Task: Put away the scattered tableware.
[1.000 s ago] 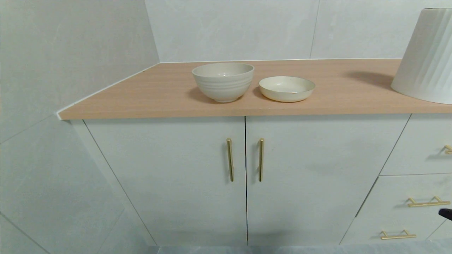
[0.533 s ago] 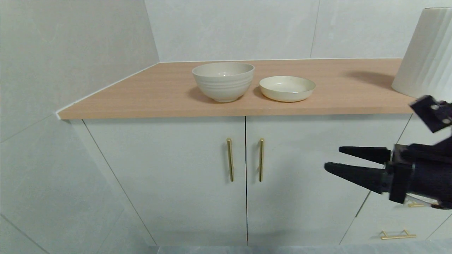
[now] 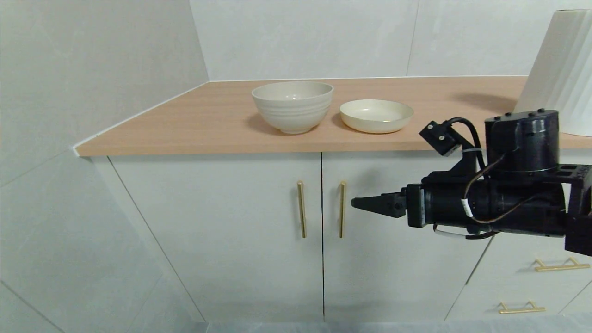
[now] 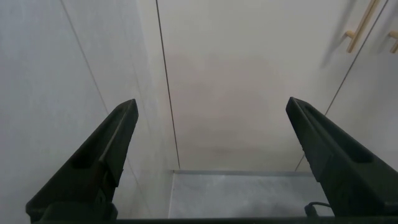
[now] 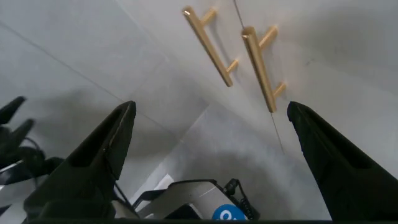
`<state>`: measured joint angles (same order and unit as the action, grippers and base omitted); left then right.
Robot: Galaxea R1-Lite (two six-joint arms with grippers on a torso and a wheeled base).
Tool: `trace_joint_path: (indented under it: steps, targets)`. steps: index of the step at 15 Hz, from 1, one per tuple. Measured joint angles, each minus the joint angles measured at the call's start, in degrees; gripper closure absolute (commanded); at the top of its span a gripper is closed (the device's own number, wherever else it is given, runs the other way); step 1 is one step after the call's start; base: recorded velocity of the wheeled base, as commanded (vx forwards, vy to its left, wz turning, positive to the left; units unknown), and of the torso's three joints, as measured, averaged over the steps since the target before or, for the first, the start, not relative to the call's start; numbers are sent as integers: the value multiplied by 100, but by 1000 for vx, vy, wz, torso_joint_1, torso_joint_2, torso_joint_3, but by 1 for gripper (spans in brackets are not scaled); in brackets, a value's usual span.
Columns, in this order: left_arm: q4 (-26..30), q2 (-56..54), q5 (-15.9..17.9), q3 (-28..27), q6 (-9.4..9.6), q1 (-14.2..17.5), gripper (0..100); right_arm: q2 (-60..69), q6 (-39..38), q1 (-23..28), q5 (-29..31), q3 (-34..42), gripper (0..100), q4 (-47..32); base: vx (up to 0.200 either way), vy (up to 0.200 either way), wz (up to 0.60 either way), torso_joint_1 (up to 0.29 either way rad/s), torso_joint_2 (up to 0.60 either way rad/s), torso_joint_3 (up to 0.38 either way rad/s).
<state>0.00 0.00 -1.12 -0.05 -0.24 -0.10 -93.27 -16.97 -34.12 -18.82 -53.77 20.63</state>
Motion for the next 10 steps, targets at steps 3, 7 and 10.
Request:
trace_joint_path:
  steps: [3,7,10]
  targets:
    - [0,0,0,0,2,2,0,-457,-29,-234,372,-9,0,380,0,0,0,0,0,0]
    - [0,0,1,0,-2,0,0,-1020,-166,-518,892,24,0,1248,0,0,0,0,0,0]
    - [0,0,1,0,-2,0,0,-1337,-378,-567,950,35,0,1771,0,0,0,0,0,0]
